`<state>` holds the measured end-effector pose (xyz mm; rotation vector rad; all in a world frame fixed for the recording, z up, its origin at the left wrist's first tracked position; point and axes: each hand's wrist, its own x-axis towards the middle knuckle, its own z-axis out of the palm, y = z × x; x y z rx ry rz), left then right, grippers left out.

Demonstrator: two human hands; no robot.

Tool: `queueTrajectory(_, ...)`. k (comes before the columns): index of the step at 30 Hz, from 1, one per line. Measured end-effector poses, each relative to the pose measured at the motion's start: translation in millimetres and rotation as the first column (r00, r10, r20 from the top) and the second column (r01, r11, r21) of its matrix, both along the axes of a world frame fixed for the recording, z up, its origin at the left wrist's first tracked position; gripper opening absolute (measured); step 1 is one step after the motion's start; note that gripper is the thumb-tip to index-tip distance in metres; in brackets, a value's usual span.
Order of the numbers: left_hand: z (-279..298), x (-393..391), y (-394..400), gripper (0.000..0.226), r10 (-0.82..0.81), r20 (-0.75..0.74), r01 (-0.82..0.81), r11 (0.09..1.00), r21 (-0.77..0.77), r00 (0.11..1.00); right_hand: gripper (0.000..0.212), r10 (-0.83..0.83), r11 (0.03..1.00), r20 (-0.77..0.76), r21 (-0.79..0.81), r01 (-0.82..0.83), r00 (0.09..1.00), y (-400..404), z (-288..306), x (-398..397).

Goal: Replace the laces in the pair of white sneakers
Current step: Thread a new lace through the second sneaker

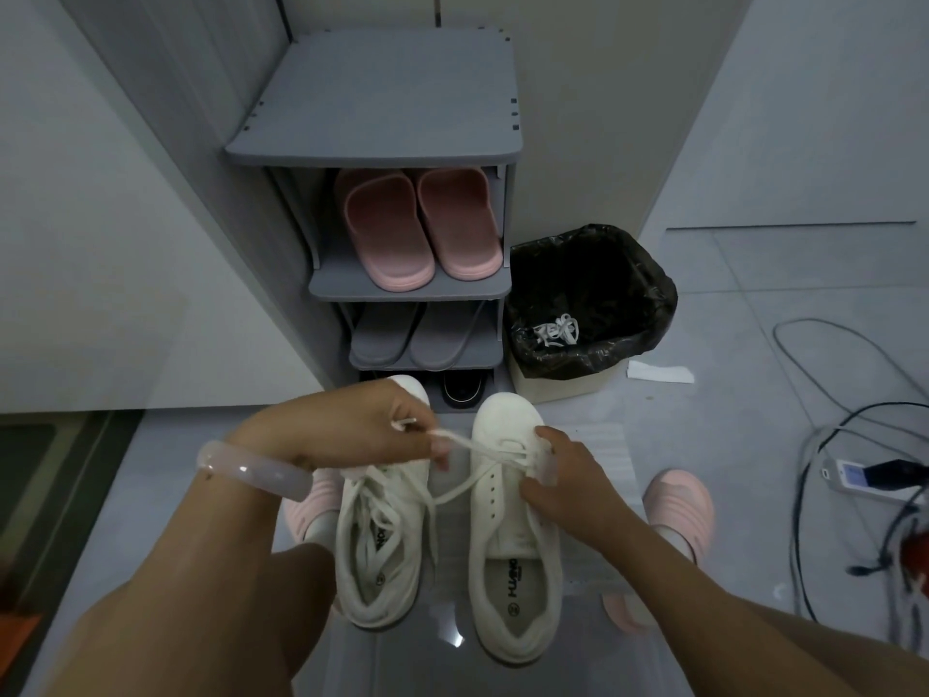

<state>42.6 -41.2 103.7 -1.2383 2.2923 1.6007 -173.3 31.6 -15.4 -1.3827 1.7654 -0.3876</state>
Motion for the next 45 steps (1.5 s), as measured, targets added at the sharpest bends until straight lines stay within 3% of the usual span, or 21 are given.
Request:
queueTrajectory(3,-5,-14,-2,0.011,0.198,-0.103,-0.217,0.951,-0.222,0.975,0.044,0.135,0.97,-0.02,-0.201,-0.136,0.991,1,6,5)
queueTrajectory(6,-8,-33,1,0.006,0.166,-0.19,-0.222,0.918,-0.329,0.968,0.023,0.159,0.949,0.093,-0.29,-0.126,0.983,-1,15,4)
queueTrajectory(8,-8,-38,4,0.009,0.153,-0.238,-0.221,0.93,-0.293,0.959,0.03,0.098,0.958,0.101,-0.279,-0.066,0.99,-3,16,-5)
queueTrajectory(10,-8,-33,2,0.018,0.153,-0.218,-0.202,0.954,-0.222,0.964,0.032,0.047,0.97,0.015,-0.241,-0.042,0.999,-5,12,-13)
queueTrajectory(14,-26,-23,1,0.039,0.048,0.215,0.011,0.963,-0.268,0.975,0.026,0.176,0.956,-0.157,-0.207,-0.206,0.972,-2,3,-10)
queueTrajectory(16,-43,-31,5,0.037,0.028,0.322,0.065,0.96,-0.274,0.946,0.021,0.203,0.948,-0.207,-0.203,-0.245,0.957,-4,3,-7)
queueTrajectory(22,-94,-69,34,0.033,0.102,0.255,-0.041,0.972,-0.233,0.961,0.017,0.265,0.943,-0.296,-0.118,-0.311,0.918,-14,7,-2)
queueTrajectory(25,-105,-76,41,0.024,0.214,0.208,-0.16,0.955,-0.252,0.954,0.017,0.357,0.906,-0.392,-0.077,-0.417,0.848,-19,8,0)
queueTrajectory(29,-107,-77,39,0.024,0.227,0.191,-0.19,0.962,-0.195,0.955,0.008,0.368,0.88,-0.56,-0.048,-0.472,0.742,-22,10,5)
queueTrajectory(32,-107,-75,39,0.017,0.227,0.157,-0.215,0.973,-0.085,0.961,0.033,0.251,0.848,-0.685,-0.186,-0.497,0.684,-19,13,10)
queueTrajectory(35,-105,-75,37,0.016,0.23,0.135,-0.229,0.973,-0.024,0.964,0.042,0.186,0.837,-0.678,-0.269,-0.476,0.711,-17,15,12)
queueTrajectory(37,-104,-73,35,0.025,0.235,0.141,-0.236,0.972,-0.016,0.962,0.03,0.196,0.904,-0.522,-0.233,-0.36,0.83,-21,16,4)
queueTrajectory(39,-100,-69,31,0.031,0.221,0.154,-0.225,0.974,0.005,0.963,0.014,0.247,0.933,-0.377,-0.155,-0.324,0.893,-24,14,-10)
queueTrajectory(40,-97,-67,28,0.031,0.209,0.16,-0.214,0.977,0.012,0.965,0.006,0.264,0.933,-0.358,-0.141,-0.332,0.896,-23,13,-15)
queueTrajectory(45,-77,-46,11,0.039,0.247,0.147,-0.24,0.969,-0.065,0.958,0.01,0.233,0.935,-0.519,-0.113,-0.336,0.823,-7,9,-8)
